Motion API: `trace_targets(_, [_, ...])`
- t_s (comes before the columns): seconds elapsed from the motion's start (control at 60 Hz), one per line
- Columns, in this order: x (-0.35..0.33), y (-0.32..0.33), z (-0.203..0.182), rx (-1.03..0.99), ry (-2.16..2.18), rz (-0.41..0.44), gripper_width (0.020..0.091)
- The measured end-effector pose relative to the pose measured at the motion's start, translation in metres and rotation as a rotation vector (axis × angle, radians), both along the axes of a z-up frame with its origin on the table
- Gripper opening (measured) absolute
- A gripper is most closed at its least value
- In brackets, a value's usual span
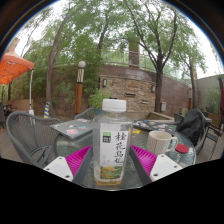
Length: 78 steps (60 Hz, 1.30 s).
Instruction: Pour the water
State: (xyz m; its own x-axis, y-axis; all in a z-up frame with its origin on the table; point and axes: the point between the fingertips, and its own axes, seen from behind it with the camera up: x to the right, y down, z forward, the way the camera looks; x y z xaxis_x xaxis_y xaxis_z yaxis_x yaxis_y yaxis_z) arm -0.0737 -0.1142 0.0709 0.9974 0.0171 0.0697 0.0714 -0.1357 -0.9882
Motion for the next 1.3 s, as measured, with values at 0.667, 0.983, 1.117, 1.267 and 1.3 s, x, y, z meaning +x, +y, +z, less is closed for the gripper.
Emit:
trace_targets(0.667, [-0.012,0.025,-0.005,-0.011,0.050,0.124,0.0490])
trace_targets(0.983, [0.019,0.063,0.067,-0.097,1.108,0.215,0.0462])
trace_targets(1.117, [0.027,0.059,0.094,-0.149,1.680,0.297,0.0461])
trace_targets(1.267, [0.056,0.065,0.114,-0.164,2.062,0.283,0.0460])
trace_targets(1.3, [0.044,0.058,0.137,-0.160,2.104,0.290,0.0460])
